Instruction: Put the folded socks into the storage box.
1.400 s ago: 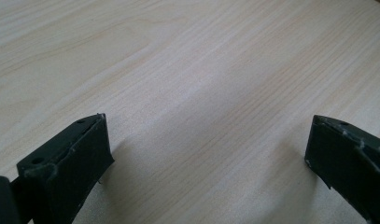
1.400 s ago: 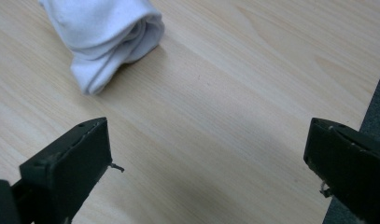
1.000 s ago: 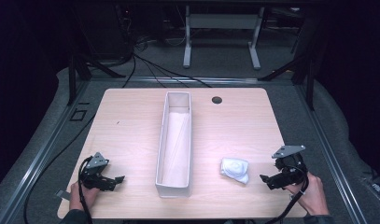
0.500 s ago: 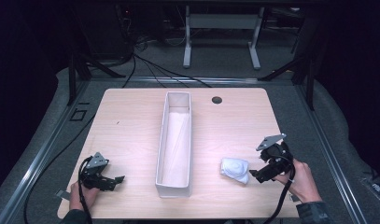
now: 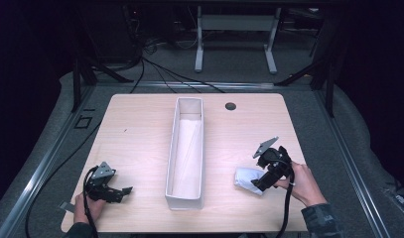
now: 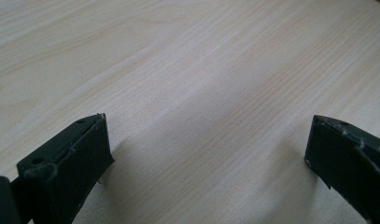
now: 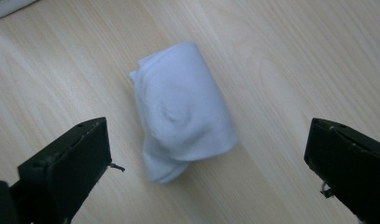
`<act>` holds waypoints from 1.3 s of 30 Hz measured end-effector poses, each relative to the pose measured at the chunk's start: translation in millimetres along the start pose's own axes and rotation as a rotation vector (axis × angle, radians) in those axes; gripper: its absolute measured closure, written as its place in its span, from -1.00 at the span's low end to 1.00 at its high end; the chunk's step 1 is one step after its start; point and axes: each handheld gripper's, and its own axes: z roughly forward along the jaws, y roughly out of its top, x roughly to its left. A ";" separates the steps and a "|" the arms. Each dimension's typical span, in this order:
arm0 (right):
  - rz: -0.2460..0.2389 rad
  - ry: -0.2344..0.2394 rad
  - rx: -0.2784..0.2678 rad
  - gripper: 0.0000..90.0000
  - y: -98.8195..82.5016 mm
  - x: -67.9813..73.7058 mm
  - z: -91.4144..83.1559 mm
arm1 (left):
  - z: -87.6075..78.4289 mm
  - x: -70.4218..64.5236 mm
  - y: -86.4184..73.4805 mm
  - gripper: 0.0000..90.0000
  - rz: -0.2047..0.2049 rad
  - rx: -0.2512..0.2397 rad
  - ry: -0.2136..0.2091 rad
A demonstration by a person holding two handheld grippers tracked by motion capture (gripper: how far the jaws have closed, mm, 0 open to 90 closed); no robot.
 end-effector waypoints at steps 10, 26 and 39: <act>-0.030 -0.002 0.064 -1.00 19.1 5.6 22.7 | 0.0 0.0 0.0 -1.00 0.000 0.000 0.000; -0.061 0.043 0.179 -0.67 22.7 11.4 64.5 | 0.0 0.1 0.0 -1.00 0.000 0.000 0.000; -0.064 0.033 0.232 -0.44 18.4 15.5 74.0 | 0.0 0.1 0.0 -1.00 0.000 0.000 0.000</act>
